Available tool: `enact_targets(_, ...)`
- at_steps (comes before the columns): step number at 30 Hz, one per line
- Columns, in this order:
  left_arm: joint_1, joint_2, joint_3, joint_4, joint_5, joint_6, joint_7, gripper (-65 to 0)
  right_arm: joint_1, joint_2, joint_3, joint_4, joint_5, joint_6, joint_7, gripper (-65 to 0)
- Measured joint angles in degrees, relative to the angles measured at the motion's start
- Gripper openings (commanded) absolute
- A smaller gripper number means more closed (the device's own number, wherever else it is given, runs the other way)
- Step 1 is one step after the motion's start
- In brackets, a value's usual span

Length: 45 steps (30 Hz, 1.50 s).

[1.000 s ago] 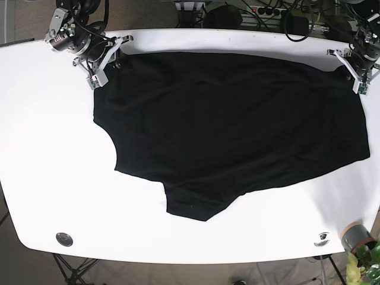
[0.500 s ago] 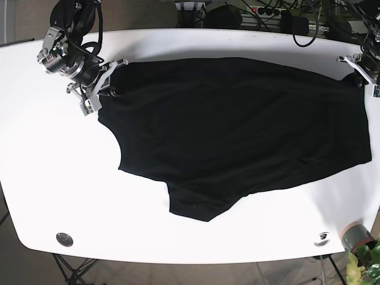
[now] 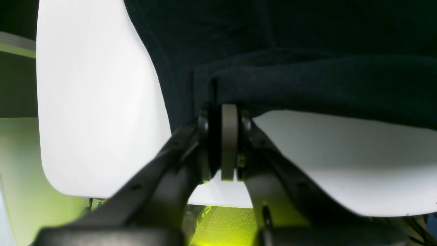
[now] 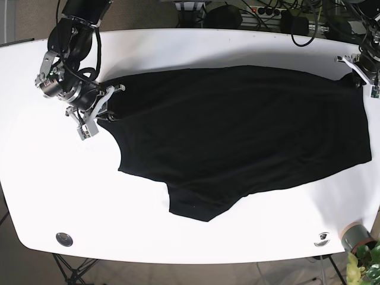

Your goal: Fold the T-shirt properly

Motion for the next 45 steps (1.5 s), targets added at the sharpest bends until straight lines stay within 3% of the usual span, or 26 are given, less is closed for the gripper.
enact_targets(17,-1.3,0.0,-2.9,-10.8,-0.4,-0.2,-1.9,-65.0,8.4,1.4,-0.1,-12.9,0.0,-0.02,2.3,-63.1)
enact_targets(21,-1.2,-0.2,-2.8,-12.4,-0.3,-0.2,-1.9,-65.0,8.7,1.7,-2.7,-14.8,-0.3,-0.02,3.8,-62.9)
enact_targets(24,-1.2,-0.8,-2.8,-13.4,-0.3,-0.2,-1.9,-59.2,8.8,2.1,-4.4,-15.3,-0.2,-0.28,5.1,-58.0)
enact_targets(27,-1.2,-1.2,-2.4,-13.9,-0.1,-0.2,-1.9,-46.0,8.8,2.2,-4.8,-15.3,0.0,-4.48,6.3,-45.5)
enact_targets(29,-1.2,-1.2,-2.1,-13.9,0.0,0.0,-1.9,-36.9,8.7,2.4,-4.8,-15.3,0.0,-6.54,6.3,-33.5)
enact_targets(32,-1.2,-1.0,-1.9,-14.0,0.0,0.0,-1.9,-31.9,8.4,2.7,-4.7,-14.4,-0.2,-7.74,6.4,-24.3)
enact_targets(41,-1.2,-0.8,-2.0,-11.1,-0.1,0.0,-1.5,-32.5,3.4,2.8,-4.9,-1.5,0.4,-8.07,7.0,-21.2)
enact_targets(45,-1.2,-0.9,-2.0,-6.9,-0.7,0.0,-2.0,-32.1,-1.1,2.9,-4.8,2.3,0.4,-12.57,6.9,-21.2)
